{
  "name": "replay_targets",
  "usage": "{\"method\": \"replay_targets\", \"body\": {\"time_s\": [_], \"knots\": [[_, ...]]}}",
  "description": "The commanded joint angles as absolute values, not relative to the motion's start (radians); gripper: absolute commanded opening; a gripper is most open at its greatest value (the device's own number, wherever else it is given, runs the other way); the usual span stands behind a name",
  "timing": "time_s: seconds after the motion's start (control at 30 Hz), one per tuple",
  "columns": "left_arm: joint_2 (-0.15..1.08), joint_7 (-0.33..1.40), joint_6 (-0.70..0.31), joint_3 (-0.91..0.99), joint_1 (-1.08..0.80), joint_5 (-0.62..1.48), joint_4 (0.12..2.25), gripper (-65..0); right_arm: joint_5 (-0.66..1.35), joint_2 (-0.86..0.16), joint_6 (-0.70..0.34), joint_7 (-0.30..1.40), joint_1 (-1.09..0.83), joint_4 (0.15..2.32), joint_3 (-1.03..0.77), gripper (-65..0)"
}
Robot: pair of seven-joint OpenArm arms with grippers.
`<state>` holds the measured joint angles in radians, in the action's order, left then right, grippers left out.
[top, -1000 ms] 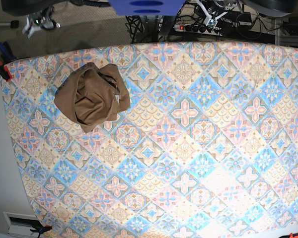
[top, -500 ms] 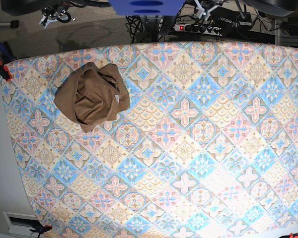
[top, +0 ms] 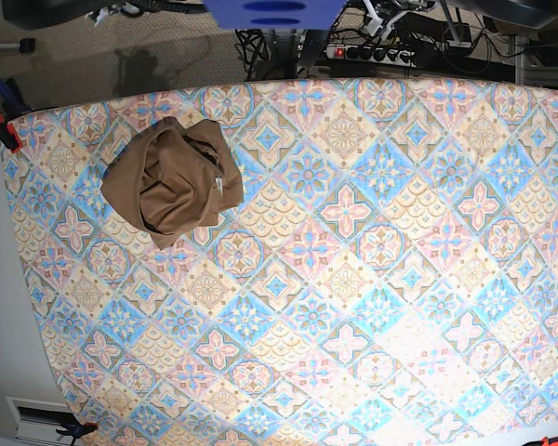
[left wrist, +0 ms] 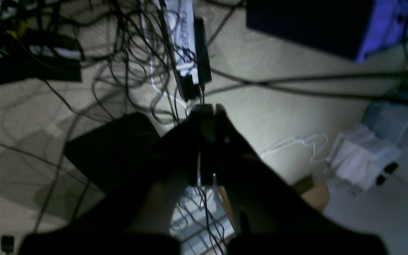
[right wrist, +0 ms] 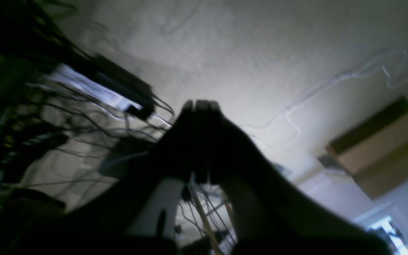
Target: Layout the t-shirt on the table in an organized manner, then fold the t-shirt properly
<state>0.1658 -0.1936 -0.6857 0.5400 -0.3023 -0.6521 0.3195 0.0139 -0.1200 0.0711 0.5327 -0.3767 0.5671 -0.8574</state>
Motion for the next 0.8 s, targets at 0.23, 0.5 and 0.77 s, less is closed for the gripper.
{"method": "replay_targets", "body": {"time_s": [0.23, 0.5, 0.77], "knots": [[0.176, -0.189, -0.479, 0.539, -0.243, -0.654, 0.223, -65.0, -0.042, -0.246, 0.076, 0.314, -0.176, 0.206, -0.731, -65.0], [0.183, -0.191, -0.354, 0.539, -0.176, -0.644, 0.091, -65.0, -0.139, -0.246, 0.079, 0.099, -0.107, 0.021, -0.657, -65.0], [0.166, -0.191, -0.246, 0.539, -0.176, -0.651, 0.087, -65.0, -0.142, -0.245, 0.084, 0.087, -0.104, 0.028, -0.651, -65.0]]}}
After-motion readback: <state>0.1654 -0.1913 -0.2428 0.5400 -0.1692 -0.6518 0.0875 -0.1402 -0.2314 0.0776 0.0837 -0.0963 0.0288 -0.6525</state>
